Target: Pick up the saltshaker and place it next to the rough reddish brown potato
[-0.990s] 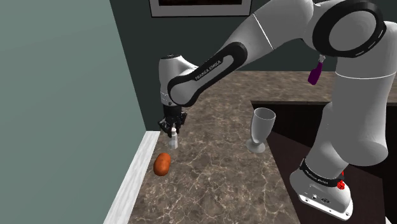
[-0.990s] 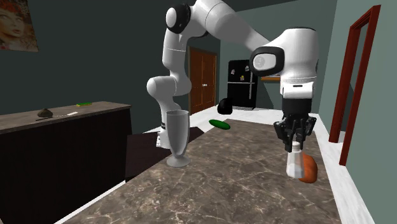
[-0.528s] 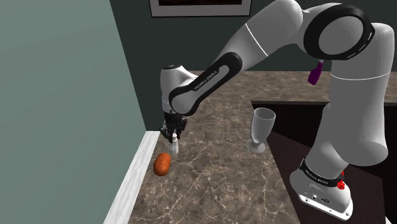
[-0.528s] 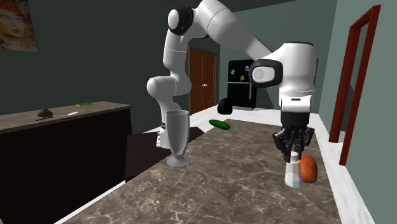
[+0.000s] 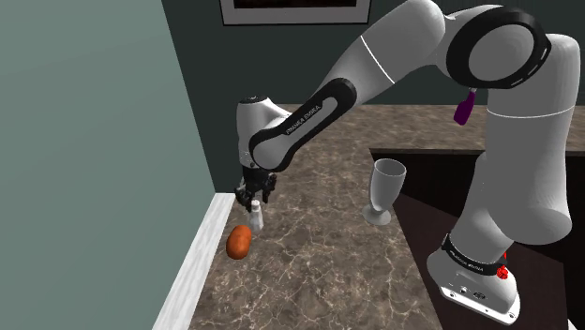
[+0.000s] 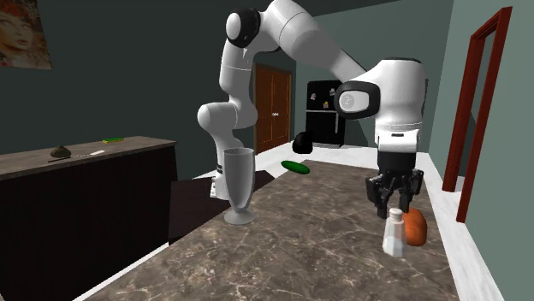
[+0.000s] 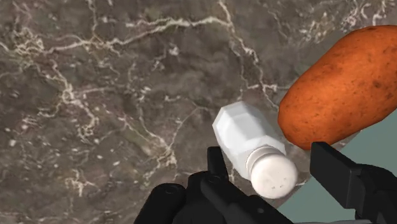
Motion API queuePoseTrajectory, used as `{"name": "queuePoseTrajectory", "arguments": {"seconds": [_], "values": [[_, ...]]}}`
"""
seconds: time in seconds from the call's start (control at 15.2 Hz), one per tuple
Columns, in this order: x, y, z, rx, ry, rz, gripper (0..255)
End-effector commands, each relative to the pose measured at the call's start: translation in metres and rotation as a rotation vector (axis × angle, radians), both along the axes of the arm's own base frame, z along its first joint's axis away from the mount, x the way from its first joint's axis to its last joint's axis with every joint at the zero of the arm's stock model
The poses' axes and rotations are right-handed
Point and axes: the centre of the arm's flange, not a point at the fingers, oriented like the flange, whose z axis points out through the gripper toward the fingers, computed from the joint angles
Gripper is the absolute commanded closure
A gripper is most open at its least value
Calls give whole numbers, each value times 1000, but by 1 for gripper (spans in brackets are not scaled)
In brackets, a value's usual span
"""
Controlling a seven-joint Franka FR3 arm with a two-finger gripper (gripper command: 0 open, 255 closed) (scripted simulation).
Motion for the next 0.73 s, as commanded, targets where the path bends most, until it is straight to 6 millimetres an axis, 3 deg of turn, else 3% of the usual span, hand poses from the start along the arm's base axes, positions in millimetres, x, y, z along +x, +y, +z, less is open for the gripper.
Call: {"name": "queuePoseTrajectory", "arguments": {"seconds": [0.0, 0.26, 0.53, 0.66], "values": [[0, 0, 0, 0, 0, 0, 0], [0, 0, 0, 0, 0, 0, 0], [-1, -4, 50, 0, 0, 0, 0], [-1, -4, 50, 0, 0, 0, 0]]}}
